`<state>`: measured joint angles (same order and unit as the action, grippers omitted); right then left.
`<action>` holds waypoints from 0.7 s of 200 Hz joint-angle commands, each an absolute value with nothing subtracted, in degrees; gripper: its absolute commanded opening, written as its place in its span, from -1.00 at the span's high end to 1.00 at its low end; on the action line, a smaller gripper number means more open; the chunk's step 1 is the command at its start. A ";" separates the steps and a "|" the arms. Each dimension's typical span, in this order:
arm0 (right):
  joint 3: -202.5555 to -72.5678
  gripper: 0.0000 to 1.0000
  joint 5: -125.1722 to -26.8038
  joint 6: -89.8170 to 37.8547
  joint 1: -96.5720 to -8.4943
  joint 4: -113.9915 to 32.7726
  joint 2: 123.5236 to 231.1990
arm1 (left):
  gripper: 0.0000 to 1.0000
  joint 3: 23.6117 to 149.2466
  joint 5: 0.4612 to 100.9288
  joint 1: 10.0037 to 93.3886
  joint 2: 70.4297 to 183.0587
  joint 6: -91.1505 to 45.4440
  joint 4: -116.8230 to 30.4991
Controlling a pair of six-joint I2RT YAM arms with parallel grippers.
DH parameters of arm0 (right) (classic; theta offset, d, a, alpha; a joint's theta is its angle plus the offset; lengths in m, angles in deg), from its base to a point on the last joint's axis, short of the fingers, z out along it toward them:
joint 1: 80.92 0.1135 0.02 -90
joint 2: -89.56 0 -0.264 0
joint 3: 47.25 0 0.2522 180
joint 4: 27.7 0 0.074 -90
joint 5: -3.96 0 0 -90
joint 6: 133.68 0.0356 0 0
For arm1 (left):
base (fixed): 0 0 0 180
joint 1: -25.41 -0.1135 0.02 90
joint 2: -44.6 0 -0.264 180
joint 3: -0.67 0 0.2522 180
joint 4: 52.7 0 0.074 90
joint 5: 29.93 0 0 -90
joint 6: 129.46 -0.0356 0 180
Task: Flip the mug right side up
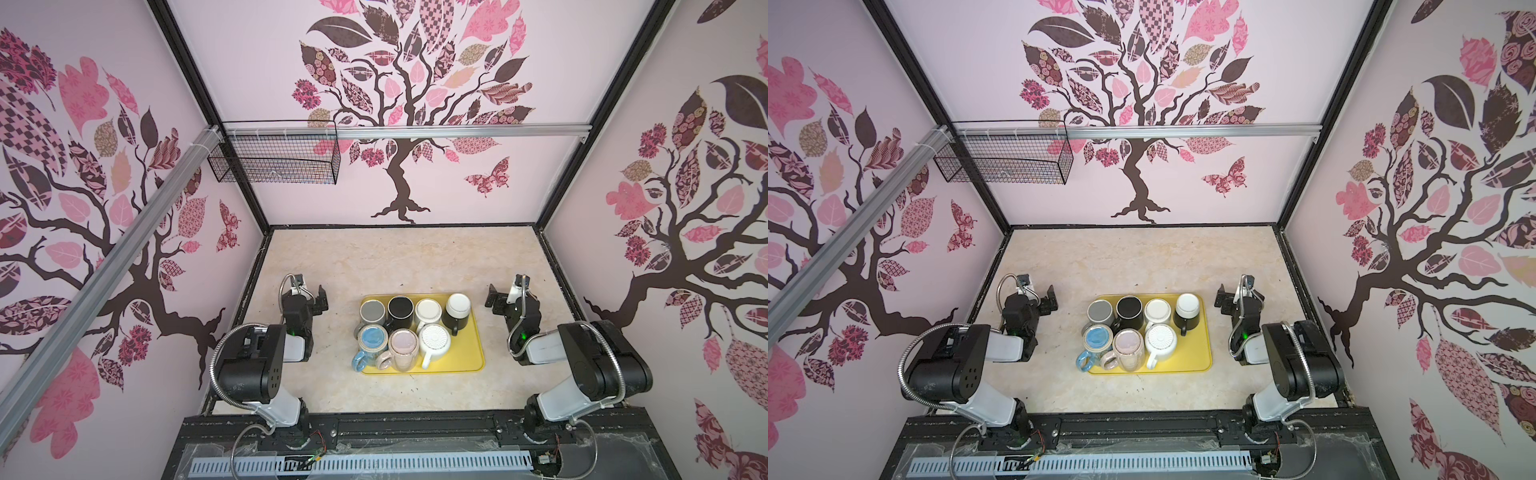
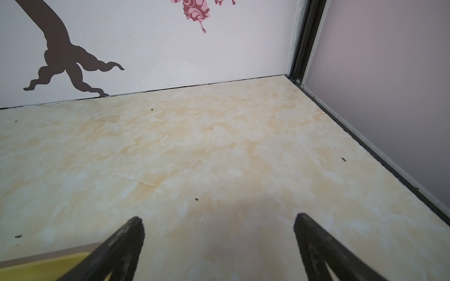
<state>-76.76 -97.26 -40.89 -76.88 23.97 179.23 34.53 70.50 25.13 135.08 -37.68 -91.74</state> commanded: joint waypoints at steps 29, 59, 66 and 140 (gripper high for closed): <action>-84.59 -0.99 -108.23 -37.24 -76.83 5.41 170.17 | -0.93 36.82 79.96 28.18 122.70 -38.36 -82.23; -92.32 -0.99 -114.72 -28.70 -76.47 -14.19 164.15 | -0.93 37.33 98.57 30.13 115.73 -30.02 -77.37; -92.50 -0.99 -114.74 -27.53 -76.44 -15.62 162.76 | -0.93 38.10 102.36 29.61 112.76 -25.58 -71.80; -98.27 -1.00 -109.45 -19.17 -70.29 -33.10 151.02 | -0.93 47.93 87.77 34.20 100.49 -8.97 -37.56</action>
<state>-95.20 -111.38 -21.92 -74.50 -25.60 153.83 41.08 91.40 29.77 101.16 -13.29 -50.84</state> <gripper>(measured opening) 0.997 0.964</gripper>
